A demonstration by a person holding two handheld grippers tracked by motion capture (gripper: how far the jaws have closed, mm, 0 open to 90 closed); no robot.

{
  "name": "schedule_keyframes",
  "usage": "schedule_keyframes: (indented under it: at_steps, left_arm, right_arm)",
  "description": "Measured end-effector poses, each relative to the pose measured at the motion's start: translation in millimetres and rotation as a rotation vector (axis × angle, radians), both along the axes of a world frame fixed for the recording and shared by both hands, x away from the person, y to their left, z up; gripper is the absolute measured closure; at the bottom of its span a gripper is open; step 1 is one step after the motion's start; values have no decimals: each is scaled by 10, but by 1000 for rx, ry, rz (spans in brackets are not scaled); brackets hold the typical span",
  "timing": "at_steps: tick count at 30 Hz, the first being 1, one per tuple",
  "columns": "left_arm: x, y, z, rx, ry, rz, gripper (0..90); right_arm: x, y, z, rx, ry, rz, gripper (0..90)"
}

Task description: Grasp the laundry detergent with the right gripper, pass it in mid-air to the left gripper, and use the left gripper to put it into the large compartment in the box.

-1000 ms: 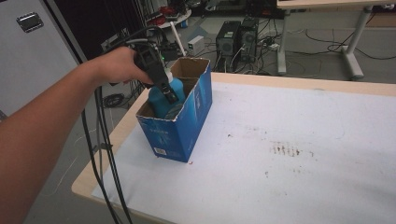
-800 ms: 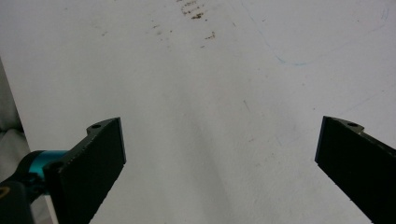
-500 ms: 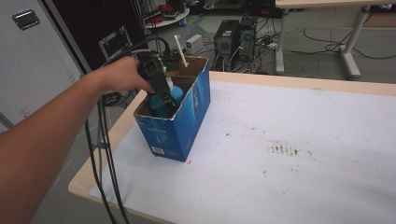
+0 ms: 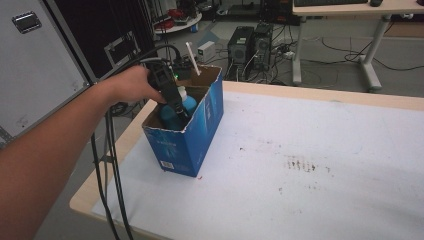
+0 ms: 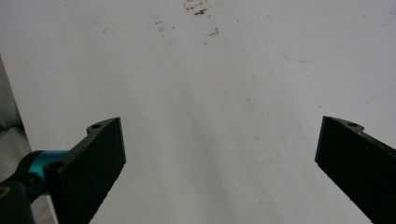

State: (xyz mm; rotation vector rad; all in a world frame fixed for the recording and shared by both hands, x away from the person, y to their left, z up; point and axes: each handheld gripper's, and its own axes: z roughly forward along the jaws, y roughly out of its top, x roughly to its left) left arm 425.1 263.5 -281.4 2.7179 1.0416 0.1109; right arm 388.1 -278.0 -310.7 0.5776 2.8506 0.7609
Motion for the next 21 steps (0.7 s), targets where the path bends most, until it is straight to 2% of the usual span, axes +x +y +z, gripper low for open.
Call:
schedule_keyframes:
  at_steps: [1,2,3,4,5,7,10,12,18,21]
  left_arm:
    - [-2,10,14,-7,-8,6,349]
    - [-4,16,20,-10,-15,14,298]
    - [-4,16,20,-10,-15,14,288]
    - [-17,39,34,-33,-23,29,288]
    - [-23,52,46,-38,-30,29,286]
    - [-34,78,82,-55,-41,37,240]
    - [-49,102,139,-70,-59,43,240]
    - [-66,119,238,-73,-86,42,240]
    - [-107,90,459,-147,-141,59,240]
    - [-126,29,560,-170,-167,49,240]
  right_arm:
    - [-1,-1,2,1,-1,1,11]
    - [-7,-3,6,2,0,-4,11]
    - [-7,-3,6,2,0,-4,11]
    - [-8,-4,7,2,-2,-3,11]
    - [-14,-4,11,4,-3,-3,11]
    - [-20,-4,15,2,-4,-1,11]
    - [-25,-3,20,4,-4,-2,11]
    - [-33,-2,29,6,-6,-2,11]
    - [-40,1,41,8,-10,0,11]
    - [-42,0,45,8,-9,-2,11]
